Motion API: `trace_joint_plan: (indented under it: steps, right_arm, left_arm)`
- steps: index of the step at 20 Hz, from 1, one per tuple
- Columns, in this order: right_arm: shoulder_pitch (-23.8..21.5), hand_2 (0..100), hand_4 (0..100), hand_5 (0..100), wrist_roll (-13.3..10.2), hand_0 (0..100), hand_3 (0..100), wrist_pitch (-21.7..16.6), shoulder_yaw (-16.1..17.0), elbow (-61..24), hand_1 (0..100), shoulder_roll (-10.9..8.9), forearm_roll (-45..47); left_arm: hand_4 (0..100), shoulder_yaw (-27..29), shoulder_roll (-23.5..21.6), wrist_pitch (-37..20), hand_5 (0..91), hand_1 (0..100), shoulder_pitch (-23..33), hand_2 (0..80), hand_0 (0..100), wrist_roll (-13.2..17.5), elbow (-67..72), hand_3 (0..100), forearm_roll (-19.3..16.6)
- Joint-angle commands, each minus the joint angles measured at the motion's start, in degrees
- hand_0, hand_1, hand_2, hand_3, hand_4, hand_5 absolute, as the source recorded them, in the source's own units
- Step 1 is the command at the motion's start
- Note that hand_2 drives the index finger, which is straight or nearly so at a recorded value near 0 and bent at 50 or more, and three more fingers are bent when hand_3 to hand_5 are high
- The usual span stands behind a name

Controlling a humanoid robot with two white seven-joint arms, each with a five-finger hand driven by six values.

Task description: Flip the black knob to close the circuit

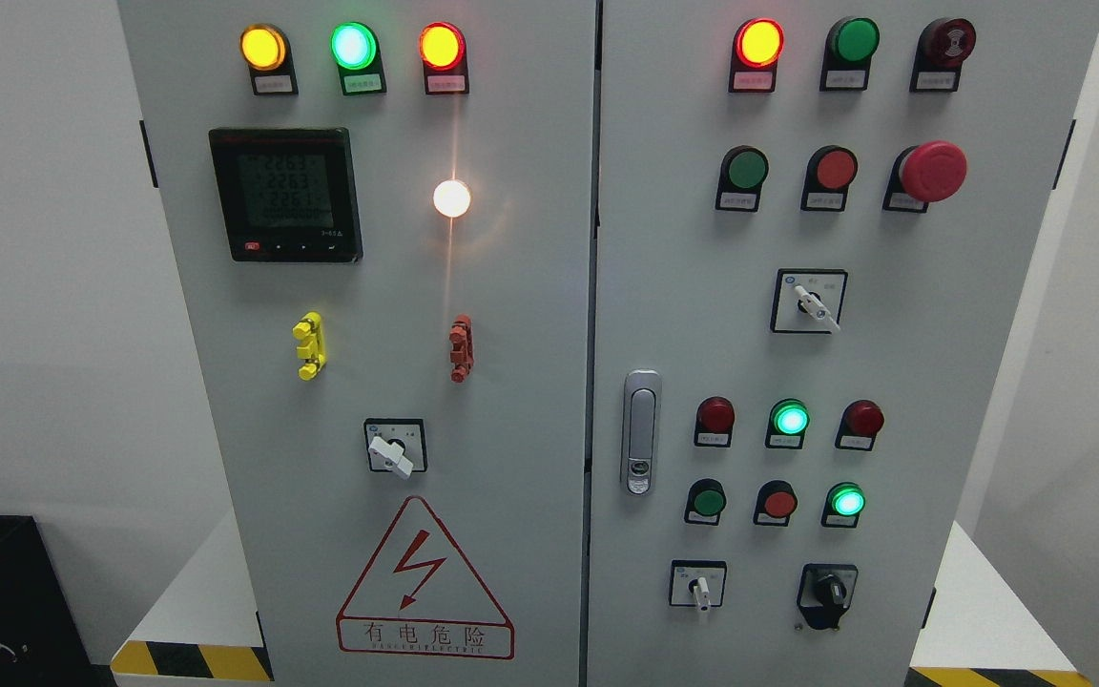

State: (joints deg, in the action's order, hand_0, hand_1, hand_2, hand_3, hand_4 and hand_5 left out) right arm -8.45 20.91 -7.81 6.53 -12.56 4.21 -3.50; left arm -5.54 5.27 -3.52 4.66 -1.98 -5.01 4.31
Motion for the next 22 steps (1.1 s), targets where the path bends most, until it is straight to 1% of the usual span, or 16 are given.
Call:
trace_joint_plan:
  steps: [1, 16, 19, 22]
  right_arm:
    - [0.01, 0, 0, 0, 0.01, 0, 0, -0.01, -0.03, 0.25, 10, 0.1, -0.19]
    - [0.27, 0, 0, 0, 0.1, 0, 0, -0.01, -0.03, 0.17, 10, 0.19, -0.63]
    - [0.36, 0, 0, 0, 0.1, 0, 0, -0.01, 0.15, -0.8, 10, 0.27, -1.43]
    - [0.36, 0, 0, 0, 0.01, 0, 0, 0.25, -0.12, -3.6, 10, 0.8, -2.65]
  left_arm:
    - [0, 0.0, 0.0, 0.0, 0.0, 56, 0.0, 0.0, 12, -0.04, 0.0, 0, 0.0]
    - [0, 0.0, 0.0, 0.0, 0.0, 56, 0.0, 0.0, 12, -0.04, 0.0, 0, 0.0]
    - [0, 0.0, 0.0, 0.0, 0.0, 56, 0.0, 0.0, 12, -0.04, 0.0, 0, 0.0]
    - [0, 0.0, 0.0, 0.0, 0.0, 56, 0.0, 0.0, 12, -0.04, 0.0, 0, 0.0]
